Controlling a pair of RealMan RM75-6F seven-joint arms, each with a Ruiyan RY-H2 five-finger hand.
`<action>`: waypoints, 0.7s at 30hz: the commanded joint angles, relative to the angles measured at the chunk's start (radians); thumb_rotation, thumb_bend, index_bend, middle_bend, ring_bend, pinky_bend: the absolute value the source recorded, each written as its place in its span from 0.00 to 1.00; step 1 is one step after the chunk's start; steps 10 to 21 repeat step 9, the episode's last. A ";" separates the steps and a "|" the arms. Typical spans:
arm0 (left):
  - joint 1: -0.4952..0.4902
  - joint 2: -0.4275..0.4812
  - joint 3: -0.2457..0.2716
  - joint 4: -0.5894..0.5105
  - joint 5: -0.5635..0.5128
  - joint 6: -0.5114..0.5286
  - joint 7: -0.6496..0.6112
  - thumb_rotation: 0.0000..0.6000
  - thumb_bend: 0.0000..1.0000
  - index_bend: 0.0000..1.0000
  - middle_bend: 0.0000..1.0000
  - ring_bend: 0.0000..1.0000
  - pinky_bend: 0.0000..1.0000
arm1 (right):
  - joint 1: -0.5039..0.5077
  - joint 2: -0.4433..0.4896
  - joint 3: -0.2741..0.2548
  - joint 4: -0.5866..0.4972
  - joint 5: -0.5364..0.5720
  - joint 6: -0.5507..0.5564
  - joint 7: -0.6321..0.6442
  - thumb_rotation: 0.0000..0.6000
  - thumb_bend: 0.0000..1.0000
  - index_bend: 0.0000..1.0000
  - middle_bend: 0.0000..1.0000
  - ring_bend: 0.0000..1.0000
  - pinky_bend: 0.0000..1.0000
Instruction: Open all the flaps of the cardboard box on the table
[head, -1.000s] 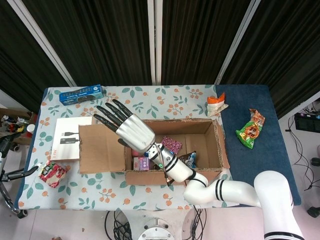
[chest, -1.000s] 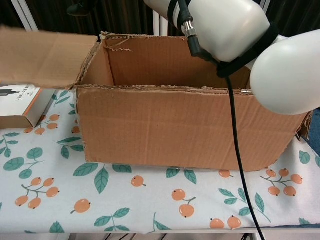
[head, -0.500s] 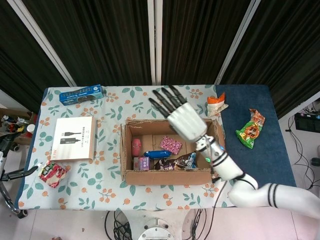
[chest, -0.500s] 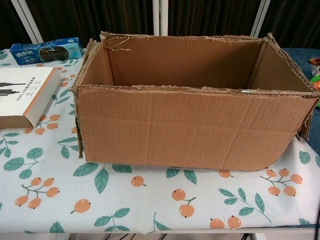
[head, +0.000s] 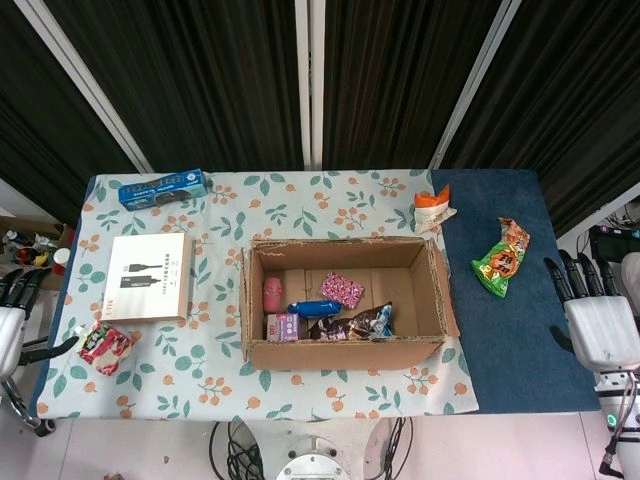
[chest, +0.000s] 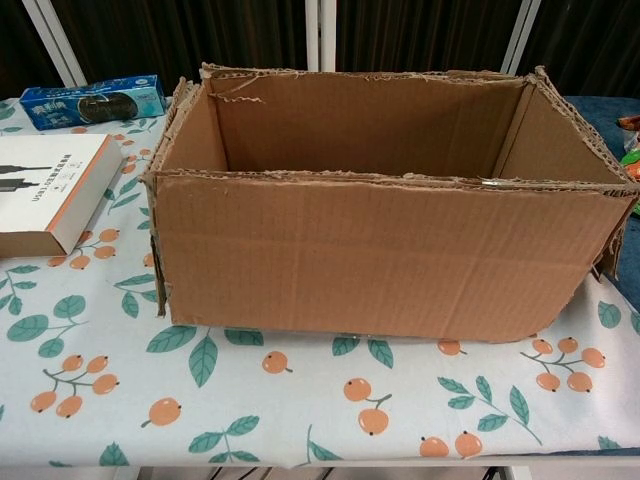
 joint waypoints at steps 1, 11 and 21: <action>0.006 -0.019 0.015 0.026 0.025 0.011 0.023 0.68 0.00 0.11 0.14 0.10 0.19 | -0.086 -0.085 -0.037 0.108 -0.073 0.071 0.092 1.00 0.08 0.00 0.00 0.00 0.00; 0.006 -0.016 0.022 0.036 0.028 -0.007 -0.050 0.68 0.00 0.11 0.13 0.10 0.19 | -0.105 -0.115 0.011 0.146 -0.055 0.063 0.124 1.00 0.08 0.00 0.00 0.00 0.00; 0.006 -0.016 0.022 0.036 0.028 -0.007 -0.050 0.68 0.00 0.11 0.13 0.10 0.19 | -0.105 -0.115 0.011 0.146 -0.055 0.063 0.124 1.00 0.08 0.00 0.00 0.00 0.00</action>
